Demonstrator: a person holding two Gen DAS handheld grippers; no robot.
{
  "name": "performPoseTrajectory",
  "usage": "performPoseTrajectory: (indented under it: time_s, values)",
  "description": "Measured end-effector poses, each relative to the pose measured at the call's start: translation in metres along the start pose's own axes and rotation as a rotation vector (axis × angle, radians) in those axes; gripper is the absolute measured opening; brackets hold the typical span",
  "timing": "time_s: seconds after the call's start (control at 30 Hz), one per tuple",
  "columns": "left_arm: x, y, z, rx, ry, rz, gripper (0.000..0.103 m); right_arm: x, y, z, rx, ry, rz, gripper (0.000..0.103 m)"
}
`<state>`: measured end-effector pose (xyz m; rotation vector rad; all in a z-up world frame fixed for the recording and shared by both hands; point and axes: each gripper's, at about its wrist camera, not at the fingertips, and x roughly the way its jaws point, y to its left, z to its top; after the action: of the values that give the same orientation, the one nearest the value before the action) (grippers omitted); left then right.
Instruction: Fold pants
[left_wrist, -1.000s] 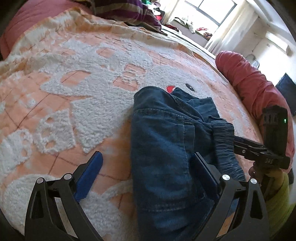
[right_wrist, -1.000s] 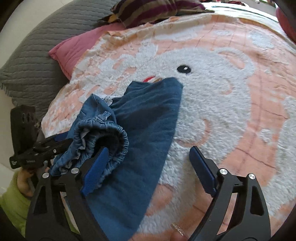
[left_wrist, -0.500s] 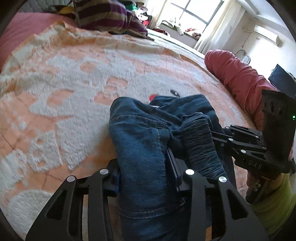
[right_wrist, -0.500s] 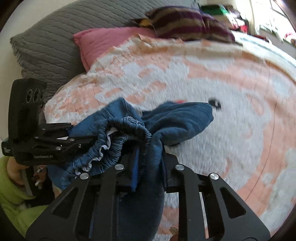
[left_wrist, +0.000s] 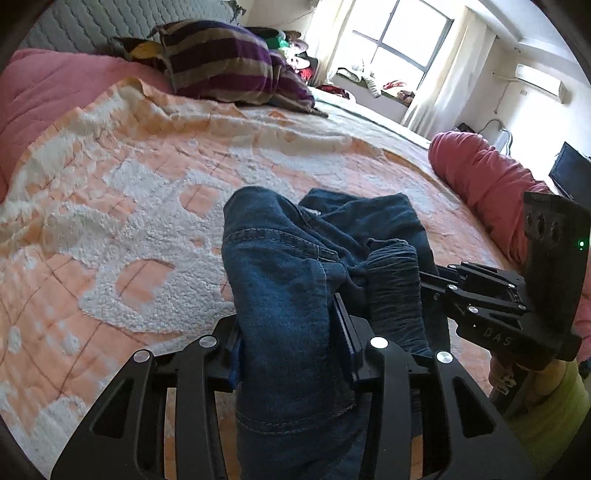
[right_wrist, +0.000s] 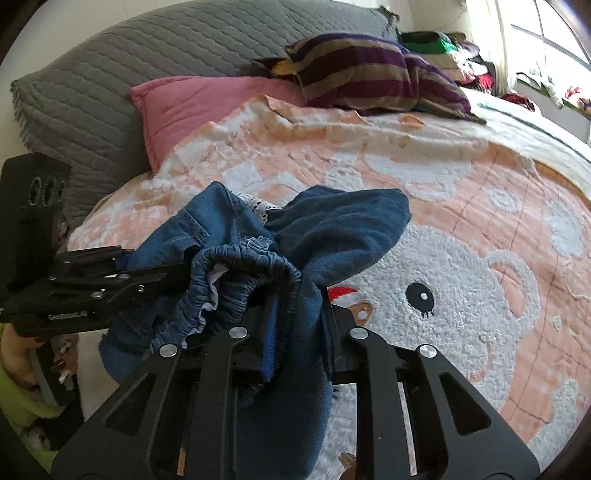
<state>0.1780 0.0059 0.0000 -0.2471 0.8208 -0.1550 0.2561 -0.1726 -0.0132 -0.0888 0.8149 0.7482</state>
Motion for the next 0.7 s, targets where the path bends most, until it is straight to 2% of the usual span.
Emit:
performPoseTrajectory:
  time_s: [0.07, 0.13, 0.2, 0.3, 0.43, 0.57, 0.63, 0.7]
  values:
    - [0.01, 0.005, -0.003, -0.011, 0.029, 0.011, 0.039, 0.007, -0.006, -0.005, 0.015, 0.024, -0.027, 0.015]
    - [0.02, 0.012, -0.009, -0.032, 0.06, 0.02, 0.046, 0.012, -0.014, -0.01, 0.041, 0.053, -0.054, 0.018]
    - [0.025, 0.019, -0.015, -0.05, 0.076, 0.022, 0.05, 0.014, -0.022, -0.015, 0.074, 0.074, -0.068, 0.035]
    - [0.028, 0.024, -0.019, -0.067, 0.084, 0.019, 0.055, 0.016, -0.024, -0.02, 0.071, 0.089, -0.096, 0.045]
    - [0.028, 0.025, -0.02, -0.062, 0.086, 0.019, 0.055, 0.017, -0.024, -0.024, 0.076, 0.104, -0.102, 0.049]
    - [0.024, 0.024, -0.021, -0.06, 0.085, 0.018, 0.056, 0.009, -0.019, -0.024, 0.062, 0.093, -0.115, 0.059]
    - [0.021, 0.024, -0.022, -0.059, 0.082, 0.025, 0.068, 0.005, -0.017, -0.024, 0.055, 0.085, -0.122, 0.064]
    - [0.017, 0.023, -0.023, -0.057, 0.072, 0.022, 0.068, -0.002, -0.014, -0.024, 0.052, 0.071, -0.126, 0.067]
